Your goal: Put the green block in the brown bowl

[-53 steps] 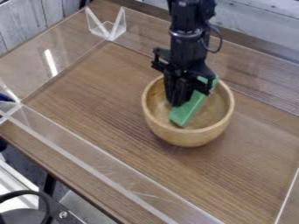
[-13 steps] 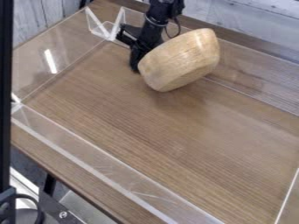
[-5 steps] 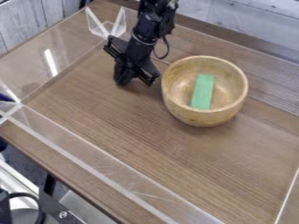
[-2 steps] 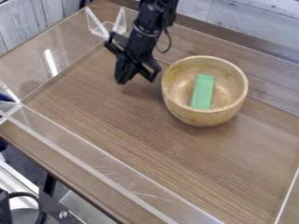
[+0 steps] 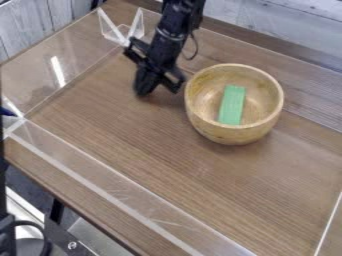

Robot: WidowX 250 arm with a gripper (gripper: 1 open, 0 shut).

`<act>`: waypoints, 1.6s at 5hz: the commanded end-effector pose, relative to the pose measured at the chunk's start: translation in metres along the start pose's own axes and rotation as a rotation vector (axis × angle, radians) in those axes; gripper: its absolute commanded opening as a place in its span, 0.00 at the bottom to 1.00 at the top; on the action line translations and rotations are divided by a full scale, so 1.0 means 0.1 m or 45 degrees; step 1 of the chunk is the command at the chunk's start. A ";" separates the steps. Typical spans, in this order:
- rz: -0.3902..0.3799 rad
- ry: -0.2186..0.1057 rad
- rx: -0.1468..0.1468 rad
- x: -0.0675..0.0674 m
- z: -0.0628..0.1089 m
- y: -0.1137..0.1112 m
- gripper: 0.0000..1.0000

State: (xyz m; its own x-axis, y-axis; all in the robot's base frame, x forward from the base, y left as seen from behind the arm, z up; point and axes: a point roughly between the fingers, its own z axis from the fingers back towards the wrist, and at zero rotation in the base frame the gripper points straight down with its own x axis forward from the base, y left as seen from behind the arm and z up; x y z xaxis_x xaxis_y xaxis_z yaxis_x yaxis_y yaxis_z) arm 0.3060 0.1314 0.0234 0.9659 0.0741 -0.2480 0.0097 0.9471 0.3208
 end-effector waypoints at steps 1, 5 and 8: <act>0.046 -0.064 -0.020 0.00 0.08 0.11 0.00; -0.043 0.033 -0.064 -0.06 0.16 -0.06 0.00; 0.050 0.008 0.032 -0.12 0.60 -0.03 0.00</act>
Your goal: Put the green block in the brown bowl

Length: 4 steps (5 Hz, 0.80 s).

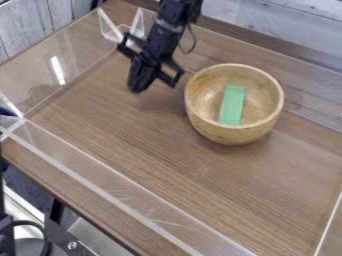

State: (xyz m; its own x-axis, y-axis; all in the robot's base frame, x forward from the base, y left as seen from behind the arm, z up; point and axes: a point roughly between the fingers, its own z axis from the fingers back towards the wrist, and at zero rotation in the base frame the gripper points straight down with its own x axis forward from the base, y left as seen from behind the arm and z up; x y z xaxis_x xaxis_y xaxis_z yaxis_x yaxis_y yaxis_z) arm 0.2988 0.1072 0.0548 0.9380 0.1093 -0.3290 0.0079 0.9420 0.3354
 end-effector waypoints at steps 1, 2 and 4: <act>0.075 -0.082 0.012 0.14 0.22 0.09 0.00; 0.088 -0.035 -0.002 0.21 0.11 0.06 0.00; 0.147 -0.017 -0.060 0.13 0.07 0.02 1.00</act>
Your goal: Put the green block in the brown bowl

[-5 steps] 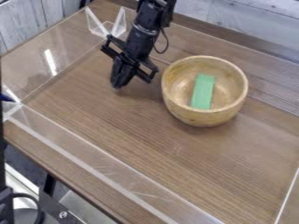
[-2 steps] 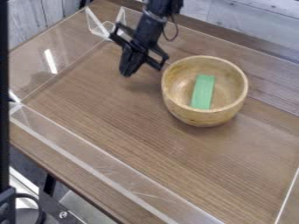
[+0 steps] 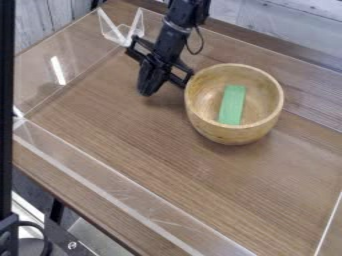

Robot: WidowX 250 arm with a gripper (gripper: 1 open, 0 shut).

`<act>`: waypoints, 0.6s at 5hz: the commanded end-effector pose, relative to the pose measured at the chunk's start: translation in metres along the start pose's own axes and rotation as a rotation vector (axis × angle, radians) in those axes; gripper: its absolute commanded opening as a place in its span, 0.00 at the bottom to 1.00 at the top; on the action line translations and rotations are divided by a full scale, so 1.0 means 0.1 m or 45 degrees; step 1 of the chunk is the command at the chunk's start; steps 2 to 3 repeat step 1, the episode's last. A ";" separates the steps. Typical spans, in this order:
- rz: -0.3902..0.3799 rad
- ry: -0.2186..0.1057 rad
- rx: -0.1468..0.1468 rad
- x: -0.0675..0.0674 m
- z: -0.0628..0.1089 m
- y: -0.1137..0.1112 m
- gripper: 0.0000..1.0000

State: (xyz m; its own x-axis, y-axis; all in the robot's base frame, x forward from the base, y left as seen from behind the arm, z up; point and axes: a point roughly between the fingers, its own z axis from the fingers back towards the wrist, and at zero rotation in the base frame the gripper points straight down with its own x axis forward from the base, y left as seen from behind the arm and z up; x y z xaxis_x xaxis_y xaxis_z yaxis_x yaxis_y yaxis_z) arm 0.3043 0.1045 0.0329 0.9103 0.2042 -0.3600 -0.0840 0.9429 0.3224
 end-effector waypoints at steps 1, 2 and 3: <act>0.007 -0.072 -0.021 -0.21 0.26 0.17 0.00; 0.007 -0.072 -0.021 -0.21 0.26 0.17 0.00; 0.007 -0.072 -0.021 -0.21 0.26 0.17 0.00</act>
